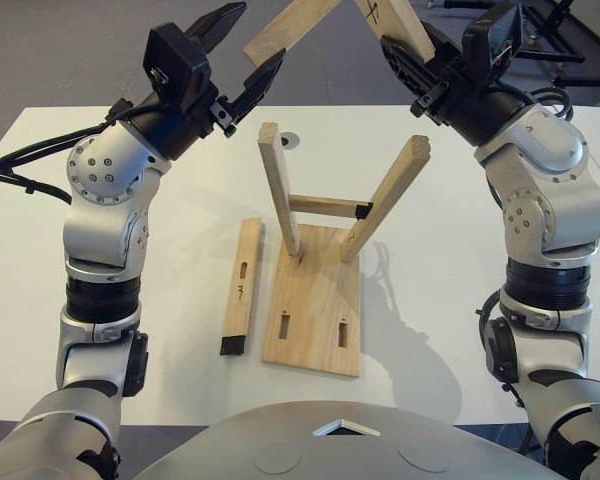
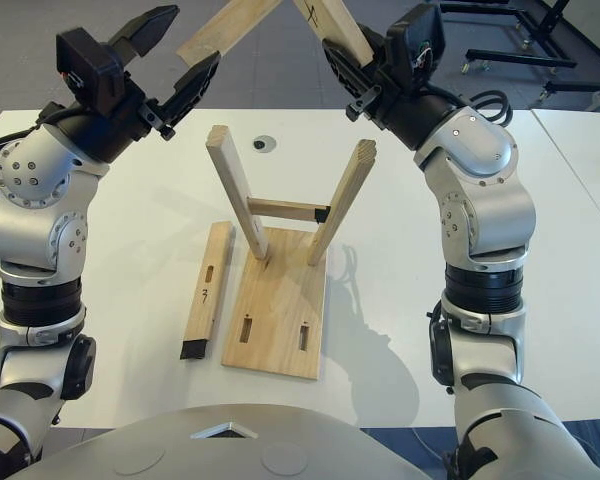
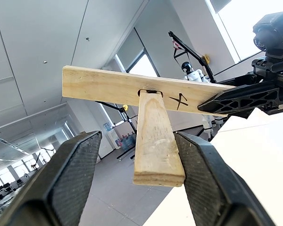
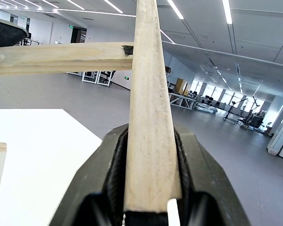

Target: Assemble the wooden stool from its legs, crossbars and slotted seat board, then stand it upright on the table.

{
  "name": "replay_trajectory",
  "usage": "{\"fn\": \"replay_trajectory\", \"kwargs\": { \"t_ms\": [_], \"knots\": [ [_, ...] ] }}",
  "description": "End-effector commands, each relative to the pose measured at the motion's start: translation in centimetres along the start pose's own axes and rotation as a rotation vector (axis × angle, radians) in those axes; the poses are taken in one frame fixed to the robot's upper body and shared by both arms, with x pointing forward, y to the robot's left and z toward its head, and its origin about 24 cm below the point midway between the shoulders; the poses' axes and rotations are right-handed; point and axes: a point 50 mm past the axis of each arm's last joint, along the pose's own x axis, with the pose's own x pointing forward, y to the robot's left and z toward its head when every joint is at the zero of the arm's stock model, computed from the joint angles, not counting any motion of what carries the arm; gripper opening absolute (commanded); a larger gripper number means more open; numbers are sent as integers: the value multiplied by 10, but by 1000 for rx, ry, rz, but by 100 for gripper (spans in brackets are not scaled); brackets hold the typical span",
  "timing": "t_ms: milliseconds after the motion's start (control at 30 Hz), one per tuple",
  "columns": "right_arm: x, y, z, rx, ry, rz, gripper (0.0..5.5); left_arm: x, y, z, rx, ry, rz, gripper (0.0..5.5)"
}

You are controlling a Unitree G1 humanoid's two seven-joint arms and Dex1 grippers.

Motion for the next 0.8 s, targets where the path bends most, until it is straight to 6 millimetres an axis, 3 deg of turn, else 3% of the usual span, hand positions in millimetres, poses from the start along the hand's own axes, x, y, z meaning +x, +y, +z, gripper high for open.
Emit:
{"fn": "replay_trajectory", "kwargs": {
  "t_ms": [33, 667, 800],
  "knots": [
    [-2, -2, -2, -15, 17, 2, 112, -3, 5, -1, 12, 16, 15, 285],
    [7, -1, 4, 31, -35, -17, 112, -5, -6, -3, -79, -36, -39, 285],
    [3, -17, -4, 65, -23, -73, 112, -19, -6, 16, -120, -147, -132, 285]
  ]
}}
